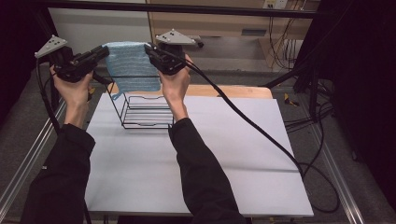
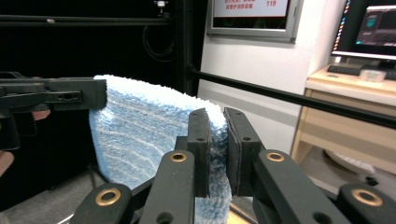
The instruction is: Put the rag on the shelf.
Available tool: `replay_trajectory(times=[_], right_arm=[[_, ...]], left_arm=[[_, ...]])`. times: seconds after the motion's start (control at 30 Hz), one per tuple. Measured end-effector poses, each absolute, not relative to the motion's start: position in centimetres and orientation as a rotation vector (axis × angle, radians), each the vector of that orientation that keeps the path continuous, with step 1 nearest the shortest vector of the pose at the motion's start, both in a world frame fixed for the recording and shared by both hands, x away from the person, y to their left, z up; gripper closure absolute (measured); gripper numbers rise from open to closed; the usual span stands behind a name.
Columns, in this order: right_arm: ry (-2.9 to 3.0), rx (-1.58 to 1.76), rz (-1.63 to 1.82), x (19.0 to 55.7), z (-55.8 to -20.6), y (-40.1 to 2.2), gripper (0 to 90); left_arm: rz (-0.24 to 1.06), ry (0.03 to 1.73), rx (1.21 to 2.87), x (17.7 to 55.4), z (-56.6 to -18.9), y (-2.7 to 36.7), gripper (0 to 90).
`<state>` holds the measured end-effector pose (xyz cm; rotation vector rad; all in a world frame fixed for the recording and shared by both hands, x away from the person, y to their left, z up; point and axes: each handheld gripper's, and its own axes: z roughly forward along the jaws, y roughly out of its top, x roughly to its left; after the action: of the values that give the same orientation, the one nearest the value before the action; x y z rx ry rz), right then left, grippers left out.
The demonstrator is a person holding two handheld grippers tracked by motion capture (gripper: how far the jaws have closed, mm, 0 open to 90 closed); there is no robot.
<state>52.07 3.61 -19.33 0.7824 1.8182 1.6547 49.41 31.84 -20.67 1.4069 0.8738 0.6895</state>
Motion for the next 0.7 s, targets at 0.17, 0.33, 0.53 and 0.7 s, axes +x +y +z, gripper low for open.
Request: replay_trajectory(times=[0.17, 0.33, 0.53, 0.7], right_arm=[[1.841, 0.82, 1.679, 51.8, -20.2, 3.1, 81.9], [1.857, 0.786, 1.698, 51.3, -20.8, 2.5, 81.9], [1.886, 0.744, 1.673, 50.6, -20.9, 2.6, 81.9], [1.919, 0.716, 1.65, 50.0, -20.9, 2.6, 81.7]], left_arm=[[0.683, 0.853, 1.425, 48.8, -21.2, 31.6, 81.5], [0.666, 0.847, 1.433, 48.3, -21.8, 31.7, 81.5], [0.652, 0.847, 1.432, 47.8, -22.5, 32.1, 81.4], [0.633, 0.839, 1.45, 47.2, -22.7, 32.3, 81.1]])
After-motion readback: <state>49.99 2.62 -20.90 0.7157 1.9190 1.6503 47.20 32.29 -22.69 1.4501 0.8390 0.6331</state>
